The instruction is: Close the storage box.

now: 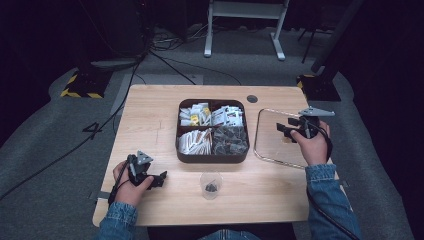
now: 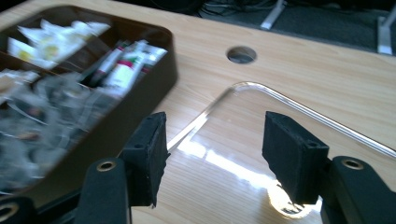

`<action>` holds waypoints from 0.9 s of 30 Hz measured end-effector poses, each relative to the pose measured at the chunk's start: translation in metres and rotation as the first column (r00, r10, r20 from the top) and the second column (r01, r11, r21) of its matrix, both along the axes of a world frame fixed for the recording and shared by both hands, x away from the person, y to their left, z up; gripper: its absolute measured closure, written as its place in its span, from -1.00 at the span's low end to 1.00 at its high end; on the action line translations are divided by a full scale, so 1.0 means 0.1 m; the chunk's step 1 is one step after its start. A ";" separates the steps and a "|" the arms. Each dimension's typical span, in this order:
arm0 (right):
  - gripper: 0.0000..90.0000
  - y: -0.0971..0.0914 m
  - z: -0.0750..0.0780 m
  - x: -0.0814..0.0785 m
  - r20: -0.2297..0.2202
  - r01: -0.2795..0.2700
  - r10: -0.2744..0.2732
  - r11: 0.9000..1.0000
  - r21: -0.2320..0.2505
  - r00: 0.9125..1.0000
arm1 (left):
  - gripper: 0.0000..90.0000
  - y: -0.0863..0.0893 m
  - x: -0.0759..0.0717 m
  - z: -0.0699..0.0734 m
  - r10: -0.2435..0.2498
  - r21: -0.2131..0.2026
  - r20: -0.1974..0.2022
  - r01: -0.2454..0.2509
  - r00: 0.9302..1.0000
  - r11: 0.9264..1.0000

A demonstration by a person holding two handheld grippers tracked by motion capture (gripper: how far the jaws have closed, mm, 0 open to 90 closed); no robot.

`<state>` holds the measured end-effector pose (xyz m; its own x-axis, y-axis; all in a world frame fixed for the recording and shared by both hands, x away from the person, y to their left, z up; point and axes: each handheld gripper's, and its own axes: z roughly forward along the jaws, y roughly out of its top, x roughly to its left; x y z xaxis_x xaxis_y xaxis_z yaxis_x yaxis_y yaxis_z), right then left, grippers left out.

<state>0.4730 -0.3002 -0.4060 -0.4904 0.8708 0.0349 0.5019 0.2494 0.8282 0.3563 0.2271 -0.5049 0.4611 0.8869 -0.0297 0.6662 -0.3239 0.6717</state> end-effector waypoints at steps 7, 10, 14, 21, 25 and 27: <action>-0.10 -0.18 -0.24 0.15 -0.013 0.041 -0.041 0.999 -0.024 0.999 | -0.92 0.00 0.00 0.00 0.001 0.000 0.000 -0.001 1.000 1.000; -0.11 -0.27 -0.33 0.20 -0.028 0.071 -0.072 0.997 -0.024 0.997 | -0.92 0.00 0.00 0.00 -0.002 0.005 0.003 0.001 1.000 1.000; -0.18 -0.33 -0.40 0.25 -0.041 0.104 -0.104 0.994 -0.016 0.994 | -0.92 0.01 -0.01 0.00 0.001 0.005 0.003 -0.001 1.000 1.000; -0.34 -0.43 -0.56 0.30 -0.067 0.155 -0.155 0.988 -0.014 0.986 | -0.92 0.01 -0.01 0.00 -0.002 0.007 0.003 0.002 1.000 1.000; -0.40 -0.44 -0.66 0.32 -0.094 0.171 -0.173 0.985 -0.029 0.980 | -0.92 0.01 -0.01 0.00 -0.001 0.006 0.003 0.001 1.000 1.000; -0.40 -0.44 -0.69 0.33 -0.098 0.170 -0.174 0.984 -0.042 0.980 | -0.92 0.01 -0.01 0.00 -0.001 0.006 0.003 0.001 1.000 1.000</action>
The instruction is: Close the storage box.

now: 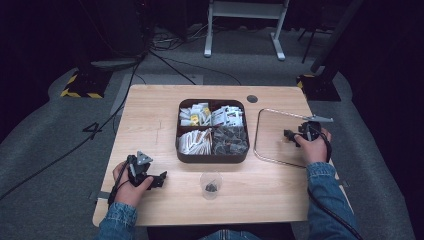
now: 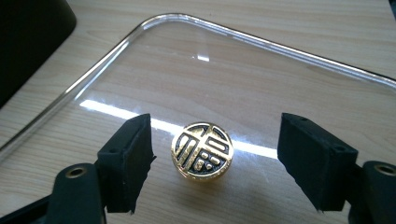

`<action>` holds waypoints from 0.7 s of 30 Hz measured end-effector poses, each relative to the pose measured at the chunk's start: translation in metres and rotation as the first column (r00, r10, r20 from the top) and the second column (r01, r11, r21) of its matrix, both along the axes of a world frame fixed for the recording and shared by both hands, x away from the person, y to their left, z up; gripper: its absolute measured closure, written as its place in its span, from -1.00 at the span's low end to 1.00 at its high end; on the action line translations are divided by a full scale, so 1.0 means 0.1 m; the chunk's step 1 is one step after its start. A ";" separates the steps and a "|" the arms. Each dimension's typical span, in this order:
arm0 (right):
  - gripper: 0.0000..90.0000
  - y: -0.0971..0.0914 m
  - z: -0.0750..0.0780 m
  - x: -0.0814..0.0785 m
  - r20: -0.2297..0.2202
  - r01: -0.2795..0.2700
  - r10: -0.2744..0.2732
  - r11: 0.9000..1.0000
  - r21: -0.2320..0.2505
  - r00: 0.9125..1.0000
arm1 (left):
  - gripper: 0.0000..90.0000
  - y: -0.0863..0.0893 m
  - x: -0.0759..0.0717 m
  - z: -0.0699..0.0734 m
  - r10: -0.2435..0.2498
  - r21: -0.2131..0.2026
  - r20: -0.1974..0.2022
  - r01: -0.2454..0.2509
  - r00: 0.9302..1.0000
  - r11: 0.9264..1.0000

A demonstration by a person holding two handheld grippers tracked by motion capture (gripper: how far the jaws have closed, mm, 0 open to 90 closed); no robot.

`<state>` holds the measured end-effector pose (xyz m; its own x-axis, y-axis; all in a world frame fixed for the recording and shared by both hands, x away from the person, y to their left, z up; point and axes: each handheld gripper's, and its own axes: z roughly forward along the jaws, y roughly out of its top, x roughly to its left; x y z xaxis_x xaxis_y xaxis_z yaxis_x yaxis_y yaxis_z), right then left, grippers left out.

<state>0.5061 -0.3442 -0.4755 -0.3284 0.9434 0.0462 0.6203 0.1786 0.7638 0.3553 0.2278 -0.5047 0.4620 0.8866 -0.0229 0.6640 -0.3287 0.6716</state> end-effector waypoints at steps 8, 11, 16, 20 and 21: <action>-0.22 0.05 -0.09 -0.01 -0.040 -0.027 0.025 0.999 -0.045 0.999 | -0.92 0.00 0.00 0.00 0.001 0.000 0.000 -0.001 1.000 1.000; -0.09 0.07 -0.11 -0.01 -0.054 -0.037 0.034 0.998 -0.059 0.998 | -0.92 0.00 0.00 0.00 -0.001 0.000 0.000 0.001 1.000 1.000; 0.10 0.08 -0.14 -0.01 -0.056 -0.042 0.037 0.996 -0.074 0.998 | -0.92 0.00 0.00 0.00 -0.001 0.001 0.000 0.001 1.000 1.000; 0.17 0.07 -0.15 -0.01 -0.049 -0.033 0.030 0.997 -0.063 0.998 | -0.92 0.00 0.00 0.00 0.000 0.000 0.000 0.000 1.000 1.000; 0.20 0.07 -0.15 -0.02 -0.047 -0.032 0.030 0.998 -0.060 0.998 | -0.92 0.00 0.00 0.00 -0.001 0.000 0.000 0.001 1.000 1.000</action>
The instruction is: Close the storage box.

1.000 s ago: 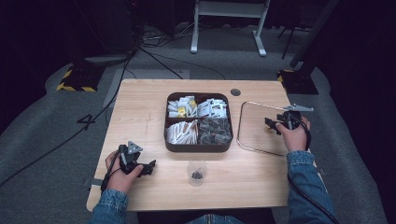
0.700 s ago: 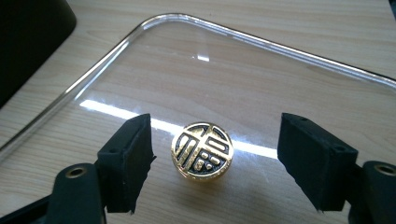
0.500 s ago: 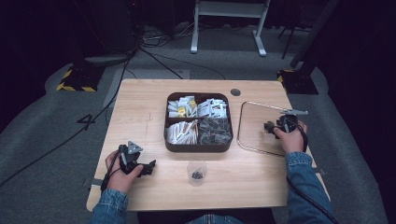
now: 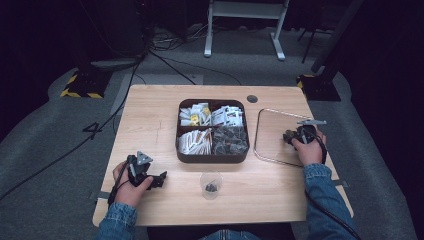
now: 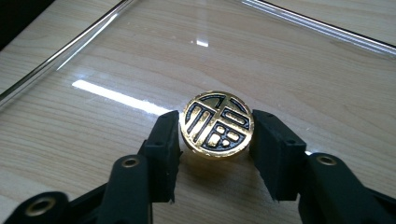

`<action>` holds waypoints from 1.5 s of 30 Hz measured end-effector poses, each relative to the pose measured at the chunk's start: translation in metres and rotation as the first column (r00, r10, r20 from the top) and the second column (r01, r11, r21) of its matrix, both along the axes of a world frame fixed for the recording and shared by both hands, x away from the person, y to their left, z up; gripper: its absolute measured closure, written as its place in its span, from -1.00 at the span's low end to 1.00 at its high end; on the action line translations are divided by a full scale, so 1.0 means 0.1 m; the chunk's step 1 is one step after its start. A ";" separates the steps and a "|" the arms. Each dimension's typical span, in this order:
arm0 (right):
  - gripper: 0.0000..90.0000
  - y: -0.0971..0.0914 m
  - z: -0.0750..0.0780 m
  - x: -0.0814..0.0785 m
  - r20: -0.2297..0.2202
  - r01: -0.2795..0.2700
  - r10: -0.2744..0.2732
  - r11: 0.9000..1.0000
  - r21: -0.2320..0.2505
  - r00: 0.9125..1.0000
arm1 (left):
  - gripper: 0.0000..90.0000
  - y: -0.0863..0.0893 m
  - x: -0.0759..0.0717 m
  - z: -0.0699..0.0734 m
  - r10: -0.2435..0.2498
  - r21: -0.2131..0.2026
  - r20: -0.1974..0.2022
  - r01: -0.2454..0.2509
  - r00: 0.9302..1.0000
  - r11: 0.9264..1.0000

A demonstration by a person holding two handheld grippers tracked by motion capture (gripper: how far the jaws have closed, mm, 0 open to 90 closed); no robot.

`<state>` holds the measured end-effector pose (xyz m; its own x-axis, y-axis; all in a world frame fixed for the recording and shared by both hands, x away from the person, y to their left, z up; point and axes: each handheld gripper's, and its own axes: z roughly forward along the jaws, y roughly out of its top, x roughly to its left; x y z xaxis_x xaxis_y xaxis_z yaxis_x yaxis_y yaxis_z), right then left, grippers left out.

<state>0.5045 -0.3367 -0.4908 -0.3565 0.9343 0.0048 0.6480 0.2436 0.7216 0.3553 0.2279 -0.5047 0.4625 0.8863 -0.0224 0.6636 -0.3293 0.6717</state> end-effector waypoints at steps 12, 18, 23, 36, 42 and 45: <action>0.29 -0.02 0.01 0.00 -0.005 0.004 -0.004 0.999 0.033 1.000 | -0.92 0.00 0.00 0.00 0.000 0.000 0.000 0.000 1.000 1.000; 0.29 -0.04 0.07 -0.02 0.004 0.011 -0.012 0.999 0.053 1.000 | -0.92 0.00 0.00 0.00 0.000 0.000 0.000 0.000 1.000 1.000; 0.29 -0.05 0.20 -0.06 0.036 0.013 -0.015 0.998 0.059 0.999 | -0.92 0.00 0.00 0.00 0.000 0.000 0.000 0.000 1.000 1.000; 0.29 -0.06 0.57 -0.19 0.095 0.014 -0.022 0.996 0.090 0.995 | -0.92 0.00 0.00 0.00 0.001 0.000 0.000 -0.001 1.000 1.000; 0.29 -0.02 0.74 -0.26 0.106 0.003 -0.015 0.994 0.111 0.994 | -0.92 0.00 0.00 0.00 -0.001 0.000 0.000 0.001 1.000 1.000; 0.29 0.00 0.80 -0.28 0.116 -0.005 -0.008 0.994 0.110 0.993 | -0.92 0.00 0.00 0.00 0.002 -0.001 0.000 -0.002 1.000 1.000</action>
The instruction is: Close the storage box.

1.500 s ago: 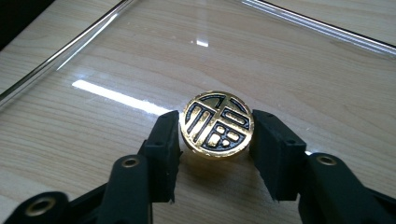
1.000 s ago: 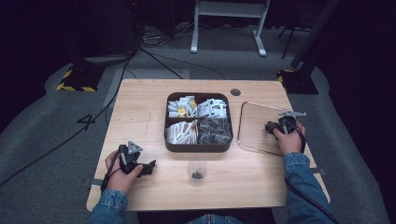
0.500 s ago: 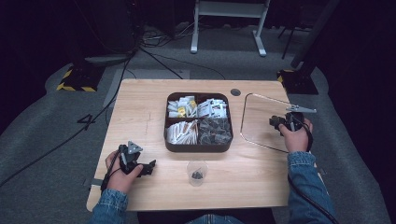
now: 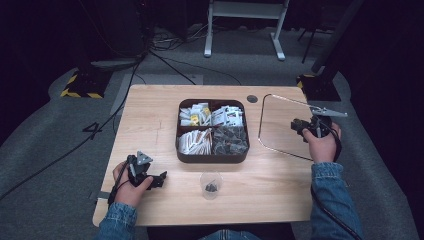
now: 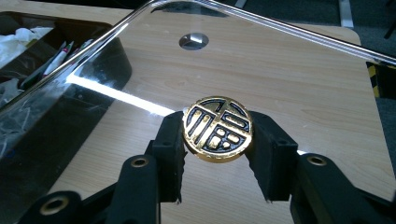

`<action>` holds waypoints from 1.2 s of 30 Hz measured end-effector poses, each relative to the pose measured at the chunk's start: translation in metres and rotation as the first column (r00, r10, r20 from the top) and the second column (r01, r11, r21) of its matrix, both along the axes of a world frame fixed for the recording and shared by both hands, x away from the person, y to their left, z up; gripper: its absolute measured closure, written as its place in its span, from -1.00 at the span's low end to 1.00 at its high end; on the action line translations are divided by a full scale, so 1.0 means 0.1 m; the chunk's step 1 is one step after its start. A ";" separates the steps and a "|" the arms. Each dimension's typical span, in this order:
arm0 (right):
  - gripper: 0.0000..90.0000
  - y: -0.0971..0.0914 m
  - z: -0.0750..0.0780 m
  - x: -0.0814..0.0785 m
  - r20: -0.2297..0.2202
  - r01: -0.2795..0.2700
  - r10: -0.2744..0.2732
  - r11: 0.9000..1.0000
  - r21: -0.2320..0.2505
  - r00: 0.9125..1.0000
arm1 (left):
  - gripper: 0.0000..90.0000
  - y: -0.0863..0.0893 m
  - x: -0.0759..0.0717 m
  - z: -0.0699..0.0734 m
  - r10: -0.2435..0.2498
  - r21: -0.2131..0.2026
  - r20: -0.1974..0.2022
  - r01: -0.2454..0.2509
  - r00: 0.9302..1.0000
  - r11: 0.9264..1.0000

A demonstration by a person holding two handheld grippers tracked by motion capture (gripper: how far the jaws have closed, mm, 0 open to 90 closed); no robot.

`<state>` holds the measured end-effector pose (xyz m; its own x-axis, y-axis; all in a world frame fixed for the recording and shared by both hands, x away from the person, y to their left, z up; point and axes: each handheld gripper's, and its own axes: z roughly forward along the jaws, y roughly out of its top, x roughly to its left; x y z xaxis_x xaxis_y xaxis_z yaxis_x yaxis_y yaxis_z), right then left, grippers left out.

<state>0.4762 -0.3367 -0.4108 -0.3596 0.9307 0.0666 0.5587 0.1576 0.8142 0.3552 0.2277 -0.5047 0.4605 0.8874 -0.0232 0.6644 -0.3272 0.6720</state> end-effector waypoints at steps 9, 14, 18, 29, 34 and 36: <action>0.29 0.07 0.12 -0.07 0.003 -0.008 0.008 1.000 0.010 1.000 | -0.92 0.00 0.00 0.00 -0.002 -0.001 0.000 0.002 1.000 1.000; 0.29 0.14 0.20 -0.11 0.005 -0.032 0.032 0.999 0.020 0.999 | -0.92 0.00 0.00 0.00 -0.002 -0.001 0.000 0.002 1.000 1.000; 0.29 0.23 0.28 -0.13 0.013 -0.050 0.050 0.998 0.027 0.999 | -0.92 0.00 0.00 0.00 -0.001 0.000 0.000 0.001 1.000 1.000; 0.29 0.65 0.39 -0.11 0.013 -0.122 0.122 0.991 0.055 0.992 | -0.92 0.00 0.00 0.00 -0.002 0.000 0.000 0.002 1.000 1.000; 0.29 0.89 0.43 -0.09 0.024 -0.166 0.165 0.984 0.057 0.986 | -0.91 0.00 0.00 0.00 0.003 0.000 0.000 -0.003 1.000 1.000; 0.29 1.00 0.46 -0.07 0.025 -0.192 0.191 0.980 0.051 0.981 | -0.92 0.00 0.00 0.00 0.003 0.000 0.000 -0.003 1.000 1.000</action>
